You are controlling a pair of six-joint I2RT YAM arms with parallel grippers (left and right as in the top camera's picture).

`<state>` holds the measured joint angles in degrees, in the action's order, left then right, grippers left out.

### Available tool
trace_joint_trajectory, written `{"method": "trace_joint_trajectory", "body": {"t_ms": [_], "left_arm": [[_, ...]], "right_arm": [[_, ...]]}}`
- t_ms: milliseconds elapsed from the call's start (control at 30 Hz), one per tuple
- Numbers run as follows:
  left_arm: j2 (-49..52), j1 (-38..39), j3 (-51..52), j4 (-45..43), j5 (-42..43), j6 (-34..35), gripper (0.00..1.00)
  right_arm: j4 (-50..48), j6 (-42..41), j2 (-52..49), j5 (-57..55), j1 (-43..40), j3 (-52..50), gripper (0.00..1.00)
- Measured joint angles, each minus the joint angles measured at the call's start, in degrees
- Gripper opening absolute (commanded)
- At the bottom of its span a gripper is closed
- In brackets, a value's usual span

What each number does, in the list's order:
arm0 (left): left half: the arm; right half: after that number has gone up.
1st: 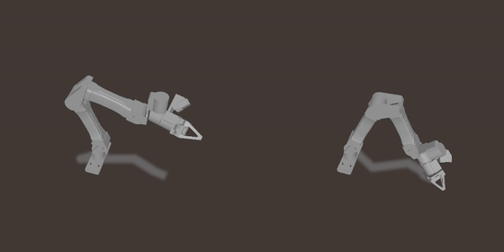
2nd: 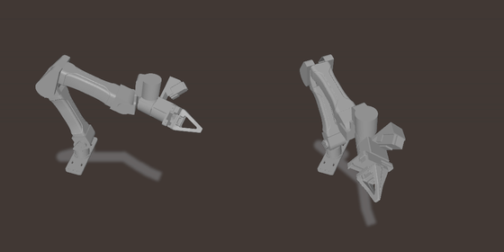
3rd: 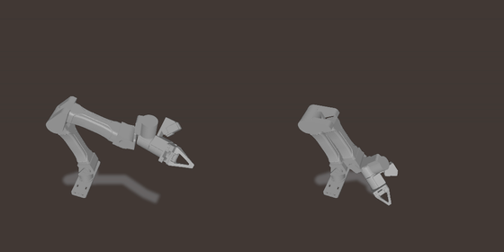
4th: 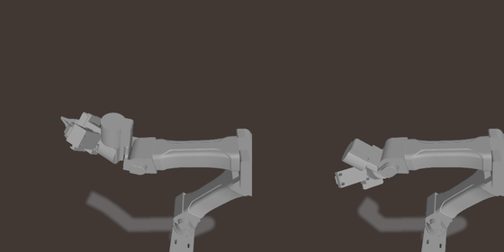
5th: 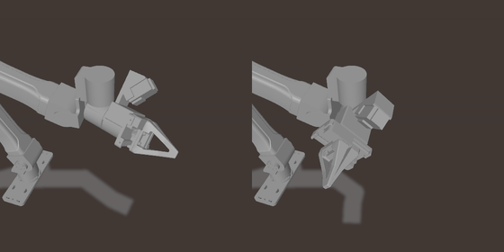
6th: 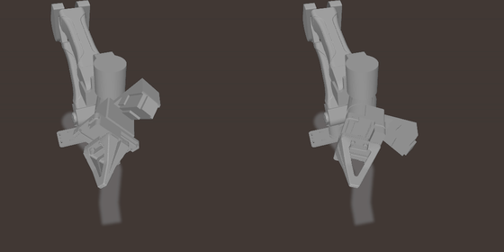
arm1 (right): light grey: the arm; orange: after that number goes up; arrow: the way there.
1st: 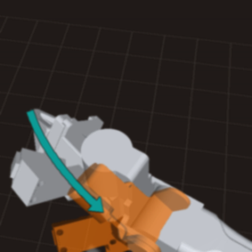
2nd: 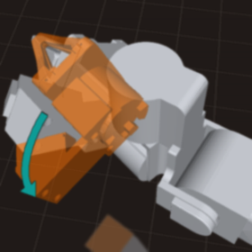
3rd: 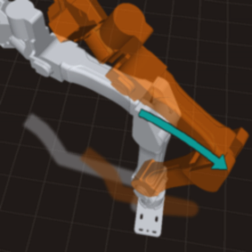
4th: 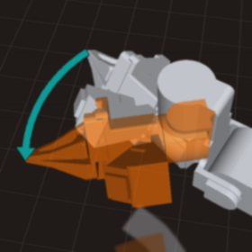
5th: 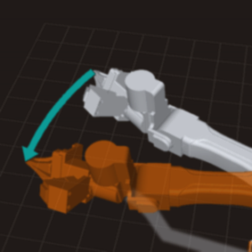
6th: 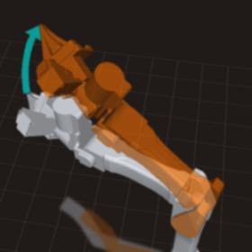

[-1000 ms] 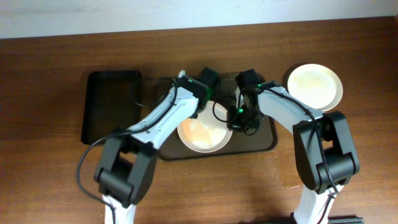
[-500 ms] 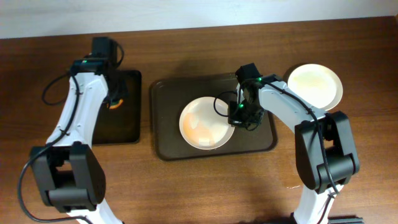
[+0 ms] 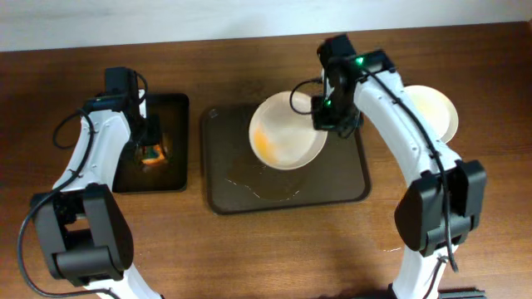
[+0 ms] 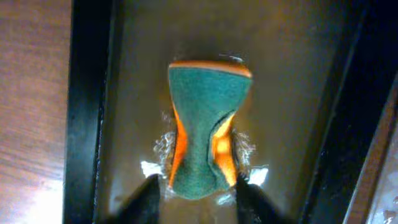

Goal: Clean dirty plates on tray and stack at the side

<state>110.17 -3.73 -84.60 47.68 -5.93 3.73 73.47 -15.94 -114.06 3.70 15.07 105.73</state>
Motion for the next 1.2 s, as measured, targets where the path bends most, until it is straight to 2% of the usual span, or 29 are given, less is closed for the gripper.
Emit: {"method": "trace_joint_trajectory", "body": {"t_ms": [67,100,133,167,400,600,1033,1200], "left_arm": [[0.15,0.0,0.0,-0.55,0.02,-0.09,0.61],[0.55,0.0,0.0,-0.61,0.02,-0.11,0.7],[1.07,0.0,0.0,-0.61,0.04,-0.26,0.82],[1.73,0.0,0.0,-0.61,0.04,-0.13,1.0],[4.37,0.0,0.07,-0.7,0.17,-0.52,1.0],[4.39,0.0,0.07,-0.79,0.15,-0.52,1.0],[4.39,0.0,0.07,-0.81,0.17,-0.52,1.0],[4.39,0.0,0.07,-0.81,0.15,-0.52,1.0]], "right_arm": [[3.5,0.42,0.0,-5.7,0.46,4.31,0.04],[4.55,0.61,0.0,-8.22,0.92,5.4,0.04],[5.18,0.76,0.0,-10.38,1.64,5.95,0.04],[5.66,0.81,0.0,-12.33,2.58,6.27,0.04],[7.32,1.16,0.0,-24.33,13.7,6.4,0.04],[9.11,1.22,0.0,-41.22,21.73,6.4,0.04],[10.27,1.42,0.0,-71.38,30.93,6.43,0.04],[10.1,1.36,0.0,-76.54,33.29,6.45,0.04]]}}
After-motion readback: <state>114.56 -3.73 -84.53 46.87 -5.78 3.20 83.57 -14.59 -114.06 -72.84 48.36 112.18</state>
